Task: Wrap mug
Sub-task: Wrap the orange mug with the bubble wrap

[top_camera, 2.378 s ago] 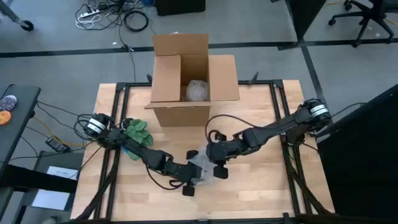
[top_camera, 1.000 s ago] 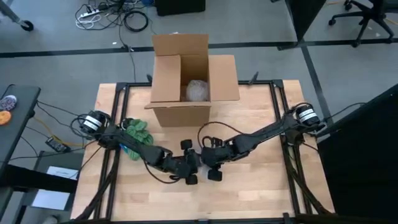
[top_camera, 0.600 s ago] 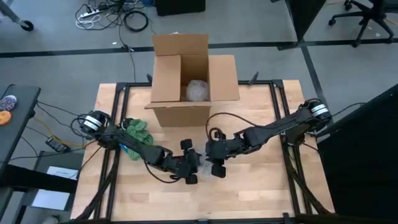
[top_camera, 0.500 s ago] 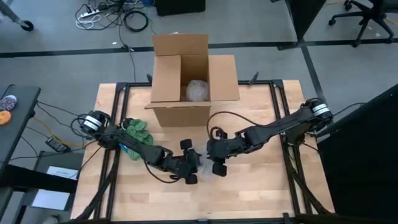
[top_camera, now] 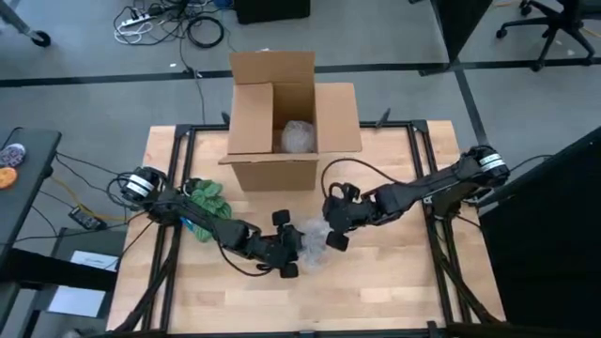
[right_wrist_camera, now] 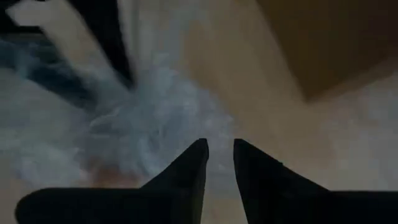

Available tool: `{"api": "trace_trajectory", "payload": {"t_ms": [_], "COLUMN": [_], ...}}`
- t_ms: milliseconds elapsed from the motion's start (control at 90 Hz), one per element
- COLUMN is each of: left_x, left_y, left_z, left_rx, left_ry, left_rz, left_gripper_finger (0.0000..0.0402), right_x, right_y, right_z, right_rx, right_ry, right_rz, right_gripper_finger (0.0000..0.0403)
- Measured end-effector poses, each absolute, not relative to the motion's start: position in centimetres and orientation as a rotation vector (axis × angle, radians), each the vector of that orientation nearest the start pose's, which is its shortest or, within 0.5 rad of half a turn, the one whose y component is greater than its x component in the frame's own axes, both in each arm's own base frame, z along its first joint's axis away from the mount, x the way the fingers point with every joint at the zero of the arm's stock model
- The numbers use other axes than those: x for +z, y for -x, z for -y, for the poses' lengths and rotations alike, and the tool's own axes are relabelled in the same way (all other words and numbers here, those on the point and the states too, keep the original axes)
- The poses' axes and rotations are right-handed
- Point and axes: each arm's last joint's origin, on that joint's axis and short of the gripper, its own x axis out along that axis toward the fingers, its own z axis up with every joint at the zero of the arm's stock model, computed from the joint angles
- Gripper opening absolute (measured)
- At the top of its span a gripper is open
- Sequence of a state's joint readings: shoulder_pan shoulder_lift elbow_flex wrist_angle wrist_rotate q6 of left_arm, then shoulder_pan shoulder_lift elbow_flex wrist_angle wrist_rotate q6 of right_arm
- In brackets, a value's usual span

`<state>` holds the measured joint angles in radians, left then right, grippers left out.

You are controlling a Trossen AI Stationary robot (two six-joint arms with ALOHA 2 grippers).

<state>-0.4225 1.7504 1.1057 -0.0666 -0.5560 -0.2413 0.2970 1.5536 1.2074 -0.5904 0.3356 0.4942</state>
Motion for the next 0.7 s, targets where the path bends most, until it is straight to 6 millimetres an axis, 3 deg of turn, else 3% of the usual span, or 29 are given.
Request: {"api": "trace_trajectory", "payload": {"t_ms": [222, 356, 700], "left_x": [20.4, 20.4, 20.5], "left_y": [-34.4, -34.5, -34.7], "left_z": [13.5, 13.2, 13.1], "left_rx": [0.207, 0.212, 0.207], "left_ry": [-0.097, -0.091, -0.089], "left_rz": [-0.606, -0.599, -0.585], "left_gripper_finger": [0.0142, 0.0142, 0.0142], "right_x": [25.1, 23.9, 18.2], "right_y": [-31.9, -32.1, -35.3], "right_z": [-9.1, -9.2, -10.4], "right_rx": [-0.096, -0.098, -0.037], "right_ry": [-0.262, -0.255, -0.254], "right_rz": [-0.743, -0.773, -0.898], "right_gripper_finger": [0.0059, 0.0059, 0.0058]}}
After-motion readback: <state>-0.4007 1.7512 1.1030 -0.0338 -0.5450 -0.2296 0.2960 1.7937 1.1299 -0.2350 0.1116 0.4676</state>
